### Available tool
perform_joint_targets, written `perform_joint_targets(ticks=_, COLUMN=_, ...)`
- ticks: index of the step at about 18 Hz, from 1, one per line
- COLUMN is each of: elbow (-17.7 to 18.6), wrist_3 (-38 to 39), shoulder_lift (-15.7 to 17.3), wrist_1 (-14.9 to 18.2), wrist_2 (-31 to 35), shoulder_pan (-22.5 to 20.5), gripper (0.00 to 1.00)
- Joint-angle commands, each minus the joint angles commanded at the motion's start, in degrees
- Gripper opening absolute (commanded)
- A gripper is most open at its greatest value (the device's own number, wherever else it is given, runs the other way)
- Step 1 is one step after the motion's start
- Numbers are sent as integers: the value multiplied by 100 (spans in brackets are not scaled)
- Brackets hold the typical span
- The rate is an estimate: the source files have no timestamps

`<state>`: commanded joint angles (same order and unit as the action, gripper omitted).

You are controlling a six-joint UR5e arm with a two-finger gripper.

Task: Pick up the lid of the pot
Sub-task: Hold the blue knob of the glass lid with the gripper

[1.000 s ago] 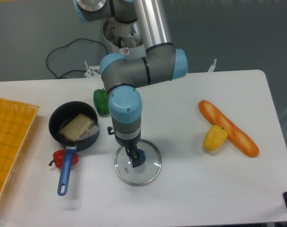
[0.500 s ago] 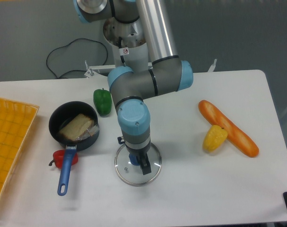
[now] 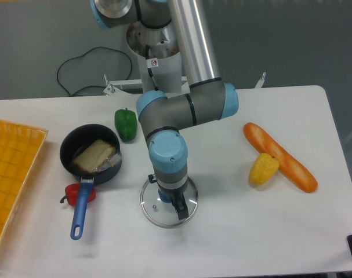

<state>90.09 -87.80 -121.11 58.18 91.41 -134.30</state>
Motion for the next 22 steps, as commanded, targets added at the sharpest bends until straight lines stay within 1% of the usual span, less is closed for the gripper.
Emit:
perform_joint_targets(ticks=7, elbow=79, wrist_3=17, shoulder_lift=-9, wrist_1=9, wrist_2=0, shoulder_pan=26, gripper=100)
perform_joint_targets(ticks=22, elbow=44, wrist_3=44, shoulder_lift=26, wrist_1=26, wrist_2=-44, shoulder_pan=44, gripper=100)
